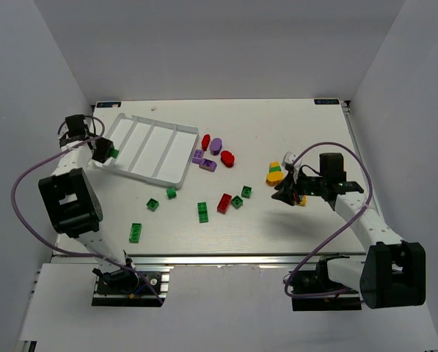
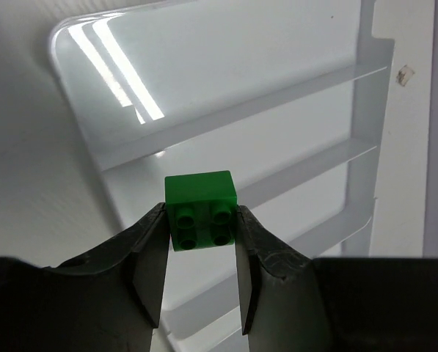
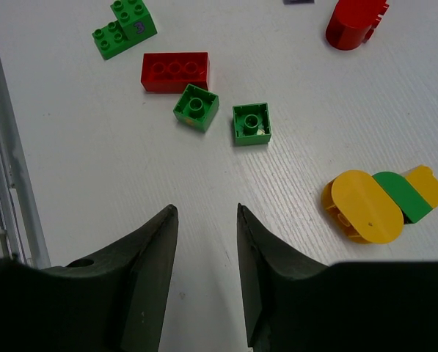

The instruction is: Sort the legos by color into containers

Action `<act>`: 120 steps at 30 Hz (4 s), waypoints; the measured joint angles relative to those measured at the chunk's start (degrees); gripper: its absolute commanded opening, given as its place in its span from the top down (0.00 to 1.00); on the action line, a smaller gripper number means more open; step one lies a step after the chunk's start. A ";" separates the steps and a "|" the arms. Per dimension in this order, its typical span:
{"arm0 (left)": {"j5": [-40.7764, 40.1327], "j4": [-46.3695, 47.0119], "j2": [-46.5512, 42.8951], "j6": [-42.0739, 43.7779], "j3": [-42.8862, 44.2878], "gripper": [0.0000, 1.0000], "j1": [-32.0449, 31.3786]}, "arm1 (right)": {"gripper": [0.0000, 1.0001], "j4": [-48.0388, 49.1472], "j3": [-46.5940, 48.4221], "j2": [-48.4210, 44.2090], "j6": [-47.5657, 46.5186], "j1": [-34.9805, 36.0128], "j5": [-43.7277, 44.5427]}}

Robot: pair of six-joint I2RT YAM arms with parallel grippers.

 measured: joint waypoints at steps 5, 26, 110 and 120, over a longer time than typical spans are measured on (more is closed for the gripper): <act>0.87 3.91 6.51 -4.76 4.87 0.97 -0.94 | 0.57 0.09 0.00 0.00 0.09 0.00 0.02; 1.97 11.34 28.70 -16.37 27.41 0.88 -2.01 | 0.56 0.50 0.00 0.02 1.46 0.00 0.85; -6.25 -1.49 -25.53 -5.84 -39.06 0.29 -24.63 | 0.11 3.93 5.20 2.21 23.78 11.61 19.30; -7.04 0.61 -22.45 -5.75 -37.31 0.36 -24.63 | 0.10 4.11 5.20 2.47 23.74 11.61 19.30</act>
